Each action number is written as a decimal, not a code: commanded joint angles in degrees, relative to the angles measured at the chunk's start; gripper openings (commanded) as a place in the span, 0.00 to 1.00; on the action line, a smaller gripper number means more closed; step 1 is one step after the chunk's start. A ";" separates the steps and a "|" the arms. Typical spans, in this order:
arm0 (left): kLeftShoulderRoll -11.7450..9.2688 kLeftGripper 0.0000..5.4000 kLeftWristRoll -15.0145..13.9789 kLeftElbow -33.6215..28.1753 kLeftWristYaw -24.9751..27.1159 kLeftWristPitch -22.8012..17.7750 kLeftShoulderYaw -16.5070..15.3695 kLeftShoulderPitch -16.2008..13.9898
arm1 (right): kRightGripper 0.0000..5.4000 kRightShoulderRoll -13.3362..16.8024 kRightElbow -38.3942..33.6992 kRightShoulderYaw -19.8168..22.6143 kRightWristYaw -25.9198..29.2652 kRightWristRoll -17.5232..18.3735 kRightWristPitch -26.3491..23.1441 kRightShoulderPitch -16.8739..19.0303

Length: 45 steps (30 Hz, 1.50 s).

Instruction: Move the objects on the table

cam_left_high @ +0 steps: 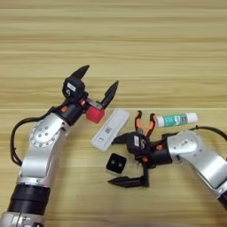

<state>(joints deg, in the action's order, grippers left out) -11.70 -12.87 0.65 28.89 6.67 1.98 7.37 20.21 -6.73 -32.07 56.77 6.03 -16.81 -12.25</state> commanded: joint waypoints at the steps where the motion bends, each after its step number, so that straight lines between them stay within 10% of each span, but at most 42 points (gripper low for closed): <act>1: -0.05 1.00 0.08 0.06 0.03 -0.42 0.04 0.00 | 1.00 1.92 -3.67 2.69 -0.32 1.46 -1.29 0.95; 26: -0.21 1.00 0.00 0.77 0.23 -0.33 -0.16 0.47 | 1.00 13.25 -6.60 27.10 -2.23 11.13 -0.85 0.32; 45: -0.27 1.00 0.17 0.52 0.13 -0.21 -0.12 0.16 | 1.00 17.63 29.62 29.33 14.94 10.42 14.98 -11.72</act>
<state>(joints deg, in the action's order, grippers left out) -11.80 -12.86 1.26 28.98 6.78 1.91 7.49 36.60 20.44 -3.39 69.70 16.84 -3.36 -21.88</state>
